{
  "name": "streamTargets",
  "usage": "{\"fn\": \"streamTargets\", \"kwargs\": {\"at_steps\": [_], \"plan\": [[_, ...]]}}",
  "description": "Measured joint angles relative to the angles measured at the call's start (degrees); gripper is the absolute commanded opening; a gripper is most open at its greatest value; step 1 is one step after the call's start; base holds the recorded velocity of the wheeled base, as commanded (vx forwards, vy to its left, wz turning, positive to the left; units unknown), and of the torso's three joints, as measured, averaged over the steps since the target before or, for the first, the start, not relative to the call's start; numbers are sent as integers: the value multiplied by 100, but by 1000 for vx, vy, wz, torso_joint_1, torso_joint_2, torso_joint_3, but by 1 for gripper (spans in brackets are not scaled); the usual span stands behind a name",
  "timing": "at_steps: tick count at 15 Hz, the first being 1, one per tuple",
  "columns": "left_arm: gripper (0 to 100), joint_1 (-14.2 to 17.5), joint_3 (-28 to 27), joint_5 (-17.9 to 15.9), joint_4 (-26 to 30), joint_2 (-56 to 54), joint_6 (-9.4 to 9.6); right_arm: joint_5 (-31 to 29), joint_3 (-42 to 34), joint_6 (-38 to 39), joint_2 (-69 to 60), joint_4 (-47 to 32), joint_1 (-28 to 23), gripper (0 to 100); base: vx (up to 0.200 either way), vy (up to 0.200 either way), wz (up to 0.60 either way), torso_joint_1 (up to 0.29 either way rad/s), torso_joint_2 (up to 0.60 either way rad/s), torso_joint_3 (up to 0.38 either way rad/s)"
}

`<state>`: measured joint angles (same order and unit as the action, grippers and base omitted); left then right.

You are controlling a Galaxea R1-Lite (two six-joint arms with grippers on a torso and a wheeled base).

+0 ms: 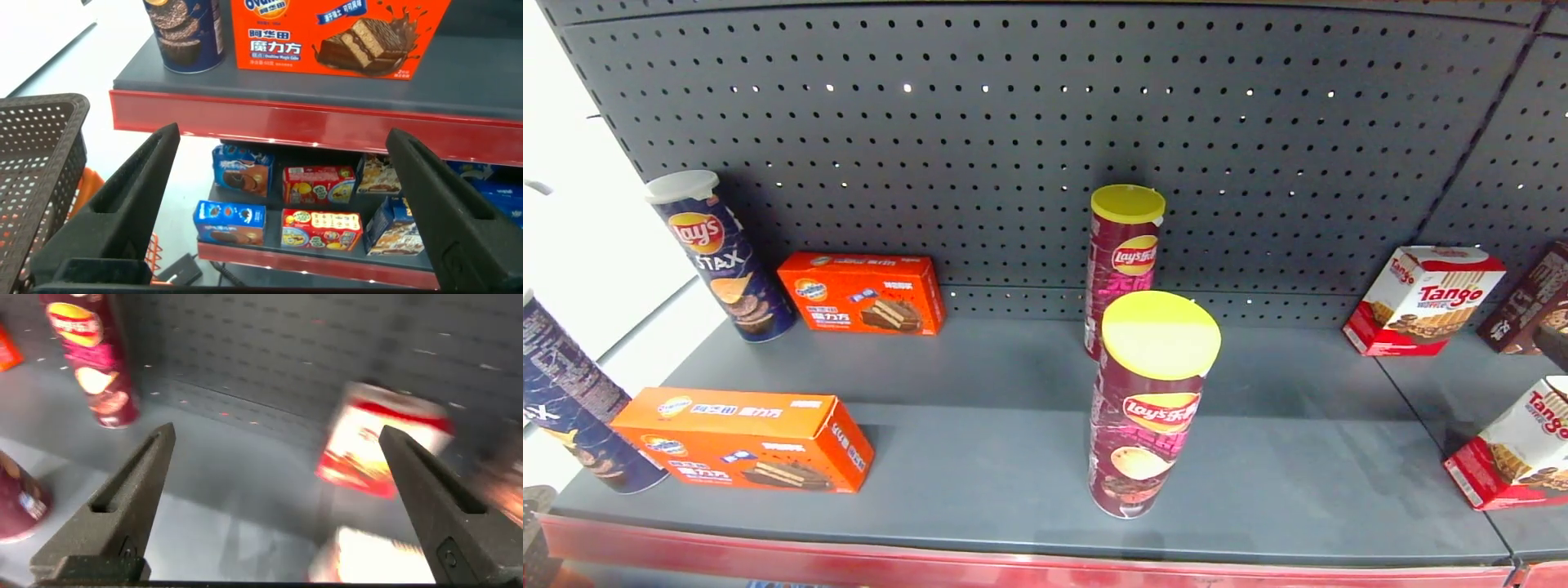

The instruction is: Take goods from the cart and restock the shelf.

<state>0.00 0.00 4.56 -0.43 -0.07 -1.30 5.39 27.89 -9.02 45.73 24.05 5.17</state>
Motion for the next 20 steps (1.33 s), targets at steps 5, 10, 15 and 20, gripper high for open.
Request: {"fn": "streamTargets", "kwargs": {"at_steps": [5, 10, 15, 20], "plan": [[100, 0, 0, -7, 0, 0, 9, -305, -1090, 57, -2660, -1941, -296, 100, 0, 0, 0, 0, 0, 0], [100, 0, 0, -2, 0, 0, 9, -788, -2627, 802, -4256, -2115, -499, 100, 0, 0, 0, 0, 0, 0], [100, 0, 0, -5, 0, 0, 0, -695, -2776, 931, -4551, -2395, -524, 100, 0, 0, 0, 0, 0, 0], [100, 0, 0, -10, 0, 0, 16, -695, -2782, 931, -4582, -2408, -527, 100, 0, 0, 0, 0, 0, 0]]}}
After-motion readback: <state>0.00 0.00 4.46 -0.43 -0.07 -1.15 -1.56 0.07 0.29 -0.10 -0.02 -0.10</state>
